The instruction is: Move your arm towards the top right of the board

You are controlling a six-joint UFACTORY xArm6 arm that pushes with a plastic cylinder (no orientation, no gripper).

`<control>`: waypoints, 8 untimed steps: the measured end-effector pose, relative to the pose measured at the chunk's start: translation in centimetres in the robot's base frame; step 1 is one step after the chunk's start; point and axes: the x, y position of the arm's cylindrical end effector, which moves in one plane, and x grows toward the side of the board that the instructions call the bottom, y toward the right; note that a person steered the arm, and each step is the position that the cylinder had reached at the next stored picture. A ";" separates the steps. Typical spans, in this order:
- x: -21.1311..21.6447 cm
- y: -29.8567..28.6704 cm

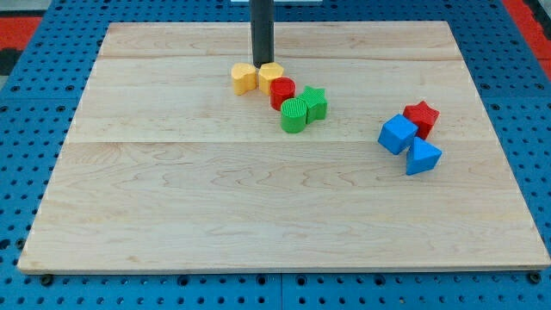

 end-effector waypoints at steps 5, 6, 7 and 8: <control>-0.3 5.9; -0.3 6.0; -0.9 6.1; -5.8 10.1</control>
